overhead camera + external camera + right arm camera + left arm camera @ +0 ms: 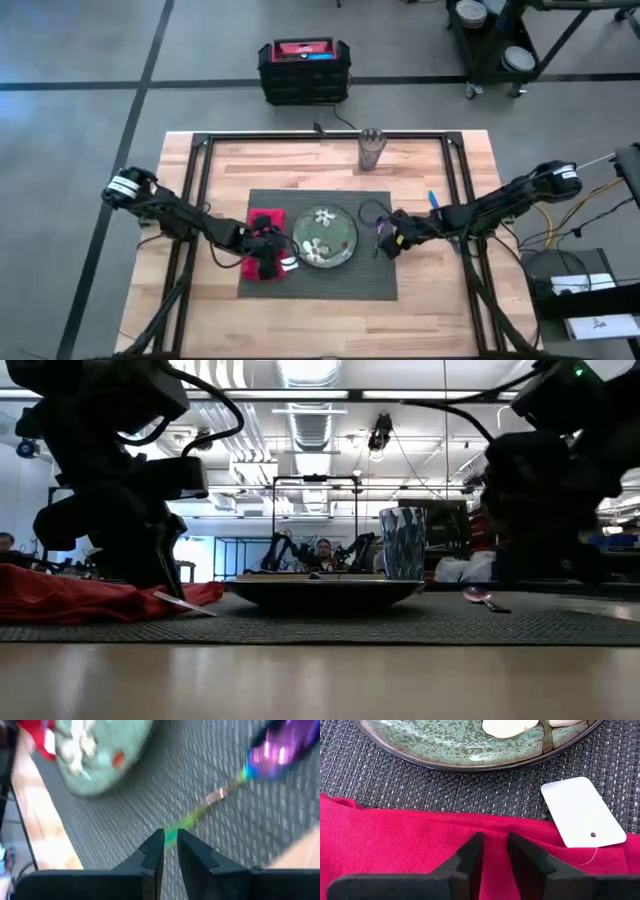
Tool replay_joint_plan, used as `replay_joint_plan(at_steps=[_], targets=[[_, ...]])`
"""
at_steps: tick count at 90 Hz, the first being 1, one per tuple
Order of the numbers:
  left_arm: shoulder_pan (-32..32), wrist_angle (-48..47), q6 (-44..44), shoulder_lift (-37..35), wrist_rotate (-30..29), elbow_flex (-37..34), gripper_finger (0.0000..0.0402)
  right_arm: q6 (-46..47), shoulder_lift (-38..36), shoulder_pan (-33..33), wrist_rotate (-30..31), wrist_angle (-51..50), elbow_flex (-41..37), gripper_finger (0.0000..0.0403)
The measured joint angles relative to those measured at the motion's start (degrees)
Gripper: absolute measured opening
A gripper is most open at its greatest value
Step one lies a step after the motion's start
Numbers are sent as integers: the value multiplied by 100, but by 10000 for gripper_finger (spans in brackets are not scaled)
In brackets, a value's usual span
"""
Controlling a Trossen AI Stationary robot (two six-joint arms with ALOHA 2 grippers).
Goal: Set table place
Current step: Put the blue spoon on the gray table mat to the right of the green plate
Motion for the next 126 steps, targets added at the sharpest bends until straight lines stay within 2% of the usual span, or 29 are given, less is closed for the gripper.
replay_joint_plan(at_steps=[19, 48, 75, 92, 105, 116, 126], targets=[[2, -7, -2, -2, 0, 0, 77, -430, 540, 108, -49, 81, 224, 22], [2, -13, -2, -2, 2, 2, 77, -599, 1175, 166, -50, 144, 463, 13], [1, -20, -2, -4, 2, 2, 77, -740, 1163, 160, -253, -107, 475, 13], [2, -20, -2, -4, 2, 2, 77, -776, 849, 164, -394, -396, 442, 13], [0, -20, -2, -4, 2, 2, 77, -916, 557, 164, -382, -330, 511, 14], [2, -20, -2, -4, 2, 2, 77, -1172, 603, 164, -349, -343, 580, 14], [2, -20, -4, -4, 2, 2, 77, -1271, 650, 164, -311, -784, 643, 14]])
